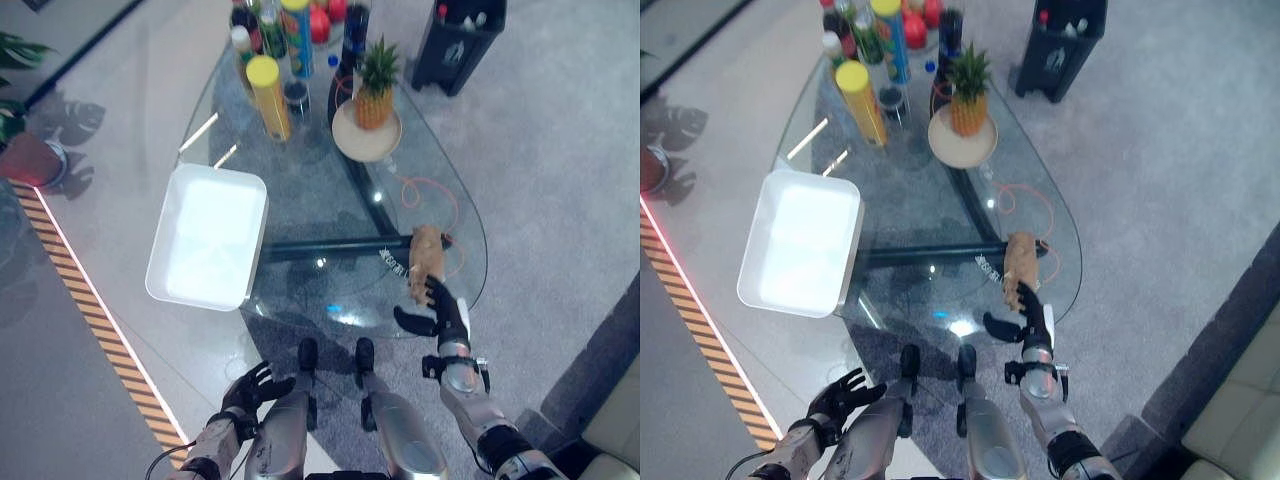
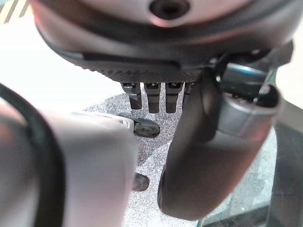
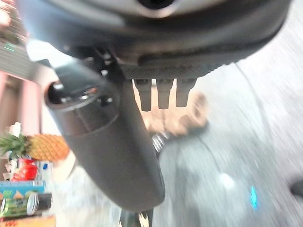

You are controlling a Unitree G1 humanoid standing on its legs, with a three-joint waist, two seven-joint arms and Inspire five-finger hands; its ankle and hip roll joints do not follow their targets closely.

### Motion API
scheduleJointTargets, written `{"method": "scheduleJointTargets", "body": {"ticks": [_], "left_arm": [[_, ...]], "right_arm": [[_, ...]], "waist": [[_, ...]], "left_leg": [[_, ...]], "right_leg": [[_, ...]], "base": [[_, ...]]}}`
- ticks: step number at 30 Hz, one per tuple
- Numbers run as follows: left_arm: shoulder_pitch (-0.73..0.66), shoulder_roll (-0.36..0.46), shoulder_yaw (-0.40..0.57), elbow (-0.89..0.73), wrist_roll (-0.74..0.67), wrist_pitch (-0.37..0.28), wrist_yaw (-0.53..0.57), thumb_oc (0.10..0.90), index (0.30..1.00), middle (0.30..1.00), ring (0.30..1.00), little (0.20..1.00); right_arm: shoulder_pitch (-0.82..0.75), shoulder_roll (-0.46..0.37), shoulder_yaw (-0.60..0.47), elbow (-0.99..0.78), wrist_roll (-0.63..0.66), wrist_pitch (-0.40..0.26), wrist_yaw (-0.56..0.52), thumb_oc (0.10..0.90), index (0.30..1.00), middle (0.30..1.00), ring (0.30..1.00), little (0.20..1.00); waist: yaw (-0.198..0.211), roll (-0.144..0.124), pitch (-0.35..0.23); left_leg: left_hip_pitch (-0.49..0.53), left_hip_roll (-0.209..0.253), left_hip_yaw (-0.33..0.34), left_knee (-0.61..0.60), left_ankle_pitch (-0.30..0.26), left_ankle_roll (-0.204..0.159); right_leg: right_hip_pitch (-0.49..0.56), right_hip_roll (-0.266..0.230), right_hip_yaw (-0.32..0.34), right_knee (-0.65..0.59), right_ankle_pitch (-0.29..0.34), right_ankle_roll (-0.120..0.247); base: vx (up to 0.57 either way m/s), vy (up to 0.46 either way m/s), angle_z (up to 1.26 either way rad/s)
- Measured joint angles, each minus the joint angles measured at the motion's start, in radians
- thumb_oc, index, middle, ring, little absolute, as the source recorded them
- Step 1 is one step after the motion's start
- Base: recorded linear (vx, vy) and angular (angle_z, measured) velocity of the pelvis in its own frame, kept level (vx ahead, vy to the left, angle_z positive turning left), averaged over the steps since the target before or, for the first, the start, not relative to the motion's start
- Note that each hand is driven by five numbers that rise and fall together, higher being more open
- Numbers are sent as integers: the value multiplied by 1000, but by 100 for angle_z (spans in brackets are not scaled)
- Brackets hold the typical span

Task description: Wipe the table with a cloth and put it in the basket.

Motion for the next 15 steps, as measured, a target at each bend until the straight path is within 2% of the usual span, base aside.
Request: {"method": "scheduleJointTargets", "body": {"ticks": [8, 15], "left_arm": [[0, -16, -3, -1, -33, -20, 2, 800, 900, 900, 900, 900], [-14, -21, -4, -4, -43, -24, 2, 800, 900, 900, 900, 900]], "right_arm": [[-46, -22, -6, -106, -114, 33, -214, 800, 900, 900, 900, 900], [-55, -23, -7, -134, -128, 83, -298, 800, 900, 900, 900, 900]], "waist": [[1, 7, 12], [-4, 10, 14]], "left_leg": [[-37, -2, 15, 20, 0, 1], [-111, -5, 32, 57, -1, 6]], "right_leg": [[-53, -5, 10, 44, -6, 4], [-141, -8, 27, 99, -12, 8]], "base": [[-20, 63, -4], [-4, 35, -7]]}}
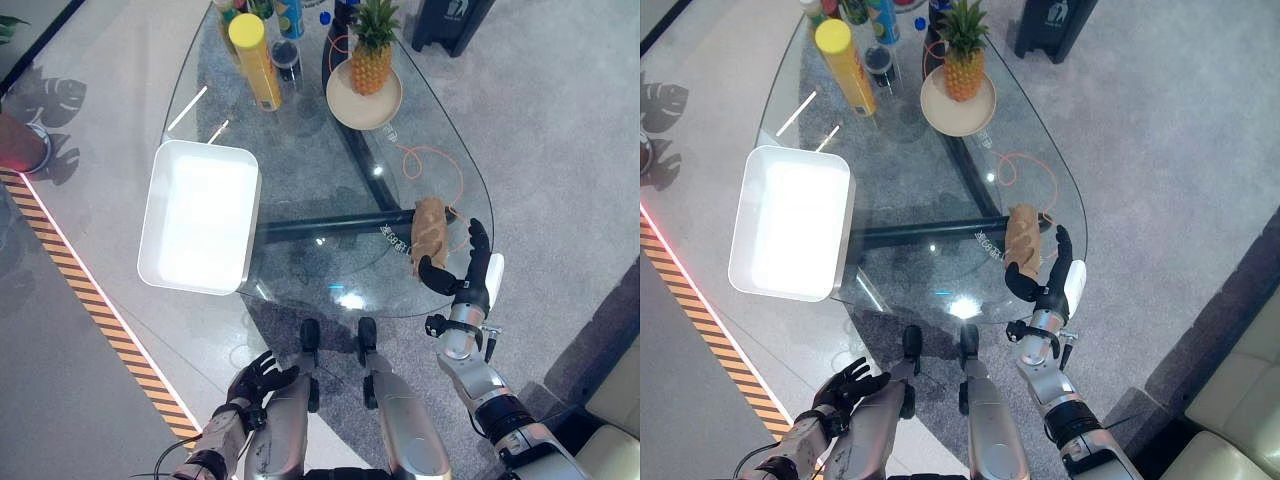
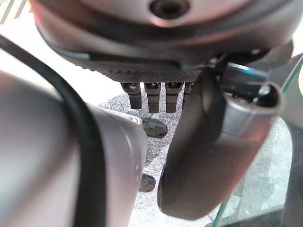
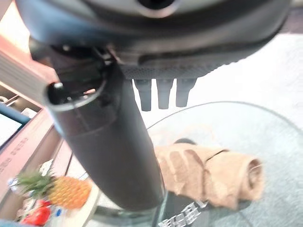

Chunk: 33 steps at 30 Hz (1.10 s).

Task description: Wipe the table with a cloth and put it in the basket.

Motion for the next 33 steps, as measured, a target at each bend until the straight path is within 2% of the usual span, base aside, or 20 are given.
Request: {"method": "scheduleJointTargets", "body": {"ticks": [5, 13, 24, 33], "left_arm": [[-27, -3, -16, -2, -21, 0, 1, 800, 900, 900, 900, 900], [-55, -5, -20, -15, -76, -4, 17, 800, 900, 900, 900, 900], [-96, -3, -55, -19, -109, -9, 19, 800, 900, 900, 900, 900], [-113, -7, -60, -56, -125, -9, 40, 800, 900, 900, 900, 900]], "right_arm": [[-40, 0, 4, 2, 2, 27, -9, 800, 900, 900, 900, 900], [-170, 0, 6, 9, 7, 56, -84, 800, 900, 900, 900, 900], [-254, -18, 7, 60, 24, 59, -87, 800, 900, 900, 900, 900], [-310, -37, 7, 98, 98, 88, -87, 800, 900, 900, 900, 900]], "waist": [[2, 4, 2], [5, 12, 7], [11, 13, 8], [16, 13, 8]], "left_leg": [[-70, -4, 0, 34, -1, 2], [-181, -12, 0, 71, 7, 11], [-269, -23, 1, 113, 9, 17], [-339, -28, -1, 150, 5, 22]], "right_leg": [[-80, -4, 0, 56, -10, 0], [-205, -14, 1, 124, -18, 2], [-297, -23, 2, 177, -25, 9], [-366, -26, 3, 211, -29, 11]], "base": [[-2, 6, 0], [-12, 32, 1], [0, 0, 0], [0, 0, 0]]}}
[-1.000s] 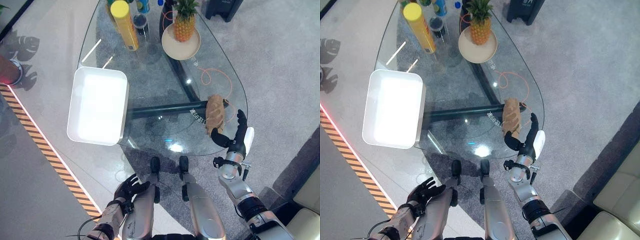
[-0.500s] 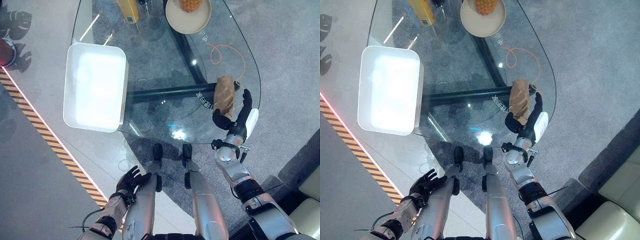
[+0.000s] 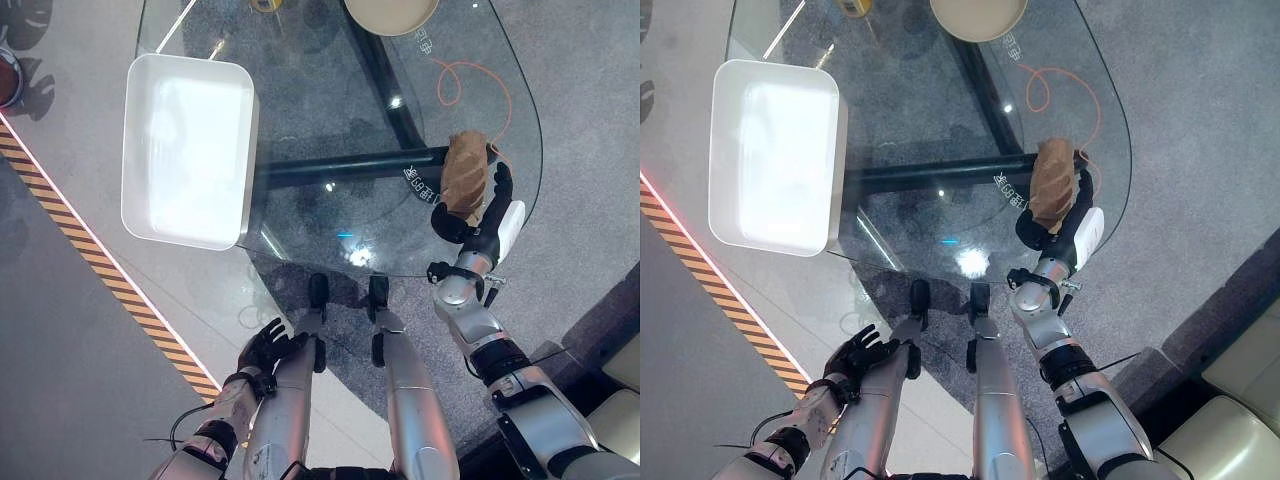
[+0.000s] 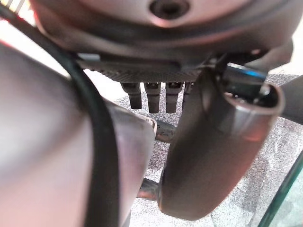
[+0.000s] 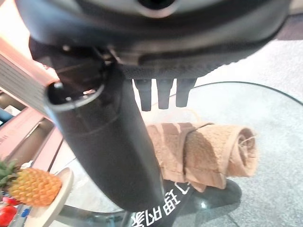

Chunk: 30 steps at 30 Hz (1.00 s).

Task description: Wipe the table with a cloth and put it in the basket.

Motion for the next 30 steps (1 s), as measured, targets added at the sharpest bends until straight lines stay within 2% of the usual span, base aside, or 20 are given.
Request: {"method": "scheduleJointTargets", "body": {"ticks": [16, 23, 28, 29, 30], "left_arm": [[-25, 0, -2, -2, -25, -5, 2, 800, 900, 900, 900, 900], [-25, 0, -2, -1, -25, -6, 4, 800, 900, 900, 900, 900], [-31, 3, -1, -2, -25, -9, 5, 800, 900, 900, 900, 900], [-31, 3, -1, -2, -25, -9, 5, 800, 900, 900, 900, 900], [-32, 3, -1, -2, -25, -9, 6, 800, 900, 900, 900, 900]], "right_arm": [[-18, 8, 5, 61, 78, 2, 12, 800, 900, 900, 900, 900], [-38, 6, 8, 67, 150, -1, 58, 800, 900, 900, 900, 900], [-52, 2, 8, 67, 154, 0, 68, 800, 900, 900, 900, 900], [-53, 1, 7, 67, 155, 1, 68, 753, 860, 860, 860, 853], [-56, 0, 6, 68, 155, 2, 68, 353, 516, 516, 516, 453]], "waist": [[10, 0, 0], [-2, -1, 0], [-13, -1, 0], [-13, -1, 0], [-12, -1, 0]], "left_leg": [[-69, -6, -3, 35, -1, 2], [-74, -10, -12, 43, -2, 2], [-94, -12, -15, 56, -3, 3], [-95, -12, -15, 56, -3, 3], [-99, -13, -15, 57, -3, 3]], "right_leg": [[-64, -6, -2, 33, -4, -1], [-68, -13, -6, 44, -12, 1], [-81, -12, -7, 45, -13, 4], [-82, -12, -7, 45, -12, 4], [-85, -12, -8, 45, -9, 2]], "base": [[0, 0, 0], [6, 2, 2], [2, 3, 1], [0, 0, 0], [0, 0, 0]]}}
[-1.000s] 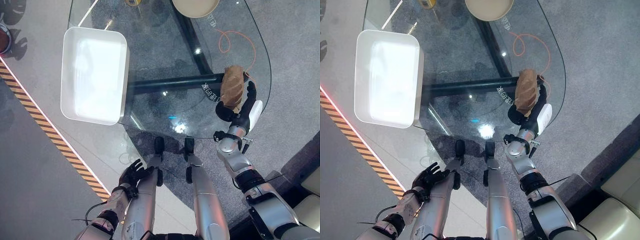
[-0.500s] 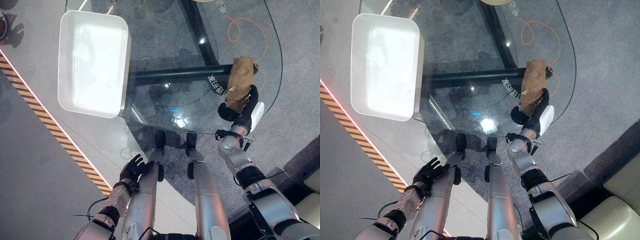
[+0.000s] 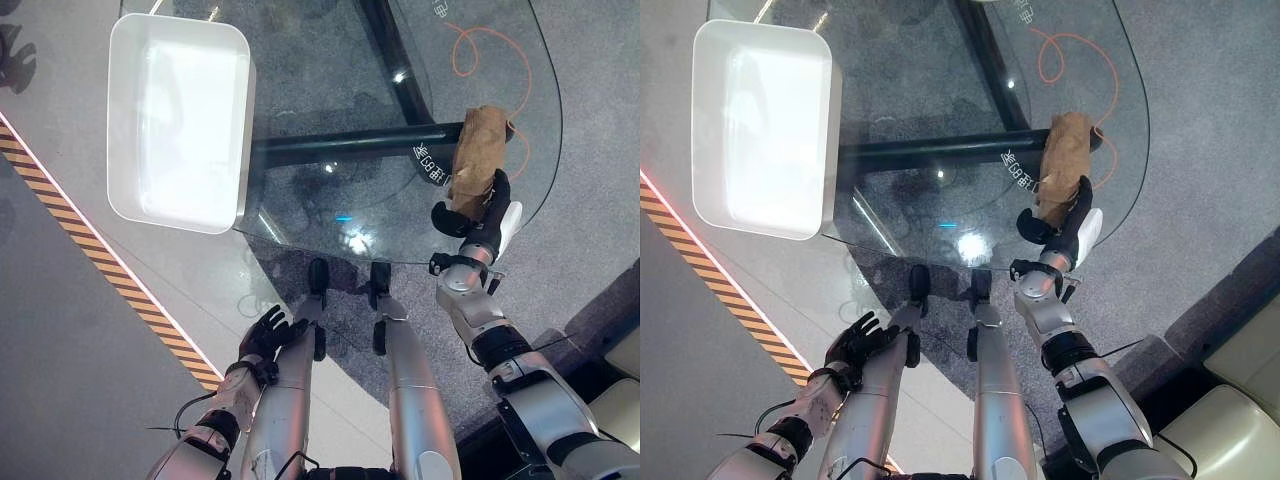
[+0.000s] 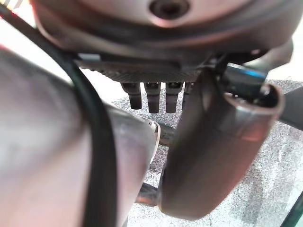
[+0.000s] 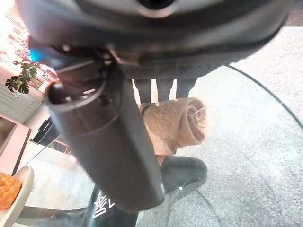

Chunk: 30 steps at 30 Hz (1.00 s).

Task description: Wipe the table with a cloth and put it in the basket.

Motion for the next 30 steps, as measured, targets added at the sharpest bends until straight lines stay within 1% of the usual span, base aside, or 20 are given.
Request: {"method": "scheduleJointTargets", "body": {"ticks": [2, 3, 5, 7, 10, 15, 23, 30], "left_arm": [[0, 0, 0, 0, 0, 1, 3, 800, 900, 900, 900, 900], [0, 0, 0, 0, 0, 1, 8, 800, 900, 900, 900, 900], [0, 0, 0, -1, 0, 2, 13, 800, 900, 900, 900, 900], [0, 1, -1, -3, 0, 4, 16, 800, 900, 900, 900, 900], [0, 1, -4, -19, -1, 8, 18, 800, 900, 900, 900, 900], [0, 5, -30, -47, -1, 8, 36, 800, 900, 900, 900, 900], [0, 5, -33, -68, -3, 14, 59, 800, 900, 900, 900, 900], [0, 4, -33, -90, -4, 15, 78, 800, 900, 900, 900, 900]], "right_arm": [[-3, -2, -8, 1, 0, 4, 0, 163, 354, 354, 354, 263], [-9, -9, -15, 8, 1, 9, -1, 100, 300, 300, 300, 200], [-22, -22, -15, 29, 2, 13, -1, 100, 300, 300, 300, 200], [-39, -40, -15, 39, 5, 32, -1, 100, 300, 300, 300, 200], [-53, -48, -15, 40, 23, 45, 1, 100, 300, 300, 300, 200], [-58, -40, -14, 39, 31, 44, 1, 100, 300, 300, 300, 200], [-59, -49, -15, 35, 34, 33, 1, 100, 300, 300, 300, 200], [-61, -50, -31, 32, 43, 26, -2, 100, 300, 300, 300, 200]], "waist": [[0, 0, 0], [0, 0, 0], [1, 0, 0], [2, 0, 0], [4, 0, 0], [5, 0, 0], [6, 0, 0], [13, 1, 0]], "left_leg": [[-1, -1, 0, 0, 0, 0], [-1, -2, 0, 0, 0, 0], [-1, -3, 0, 0, 0, 0], [-3, -3, 0, 0, 0, 0], [-8, -2, -1, 0, 0, 0], [-11, -1, -3, -1, 0, 0], [-31, -3, -3, 13, 0, 0], [-48, -4, -16, 20, 2, -3]], "right_leg": [[0, -1, 0, 0, 2, 1], [0, -2, 0, 0, 2, 2], [0, -3, 0, 0, 2, 2], [-3, -3, 0, 1, 1, 2], [-8, -3, -1, 2, 2, 2], [-11, -4, -2, 3, 1, 2], [-31, -4, -3, 19, -4, 0], [-45, -6, -17, 30, -9, 2]], "base": [[0, 0, 0], [0, 0, 0], [0, 0, 0], [2, 16, 0], [0, 0, 0], [0, 0, 0], [0, 4, 0], [1, 7, 3]]}}
